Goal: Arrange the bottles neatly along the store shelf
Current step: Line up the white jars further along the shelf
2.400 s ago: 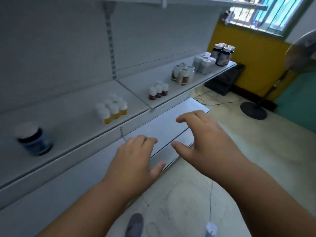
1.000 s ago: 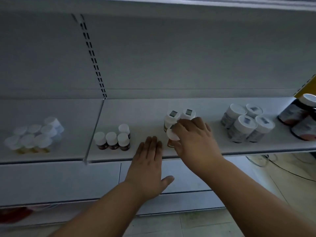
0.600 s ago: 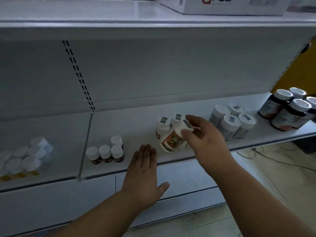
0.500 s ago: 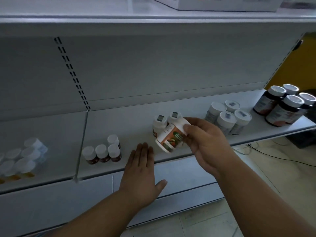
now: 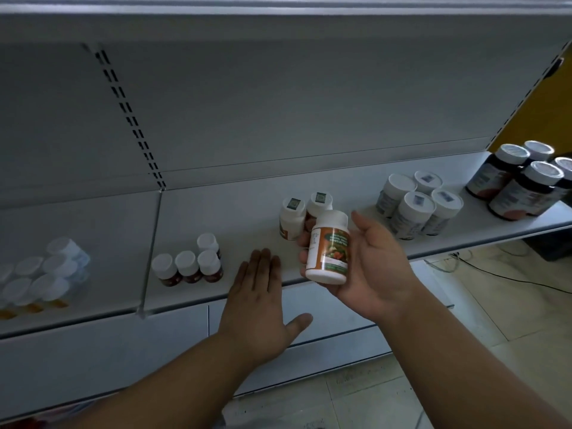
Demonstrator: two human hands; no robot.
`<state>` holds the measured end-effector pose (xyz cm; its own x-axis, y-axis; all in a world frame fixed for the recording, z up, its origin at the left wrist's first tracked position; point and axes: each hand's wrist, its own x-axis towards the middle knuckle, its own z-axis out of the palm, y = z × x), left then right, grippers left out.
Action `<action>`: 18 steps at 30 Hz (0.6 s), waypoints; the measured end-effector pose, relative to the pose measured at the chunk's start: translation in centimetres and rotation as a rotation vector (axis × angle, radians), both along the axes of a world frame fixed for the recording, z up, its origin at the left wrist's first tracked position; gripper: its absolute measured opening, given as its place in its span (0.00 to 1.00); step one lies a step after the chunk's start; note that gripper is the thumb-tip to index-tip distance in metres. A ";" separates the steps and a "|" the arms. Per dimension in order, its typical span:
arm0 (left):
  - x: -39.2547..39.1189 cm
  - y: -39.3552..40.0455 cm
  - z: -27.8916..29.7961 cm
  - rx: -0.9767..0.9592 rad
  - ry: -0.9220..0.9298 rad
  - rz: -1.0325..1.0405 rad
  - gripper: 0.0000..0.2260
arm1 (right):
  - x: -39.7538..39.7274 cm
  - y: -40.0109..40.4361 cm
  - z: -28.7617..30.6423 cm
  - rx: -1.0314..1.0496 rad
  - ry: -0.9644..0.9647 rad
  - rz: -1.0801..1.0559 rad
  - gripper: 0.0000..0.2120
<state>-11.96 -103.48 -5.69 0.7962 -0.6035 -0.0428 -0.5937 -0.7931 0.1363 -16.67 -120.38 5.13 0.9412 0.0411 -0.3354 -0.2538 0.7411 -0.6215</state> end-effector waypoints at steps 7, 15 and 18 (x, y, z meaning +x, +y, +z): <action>-0.4 0.0 0.4 0.029 0.011 0.021 0.48 | -1.2 -0.6 0.1 0.007 -0.018 0.141 0.32; -0.6 -0.3 0.5 0.087 -0.013 0.046 0.49 | -2.7 -1.7 0.8 0.054 -0.051 0.328 0.27; -0.5 -0.4 0.4 0.089 -0.026 0.056 0.51 | -3.5 -1.5 0.6 0.059 -0.042 0.302 0.28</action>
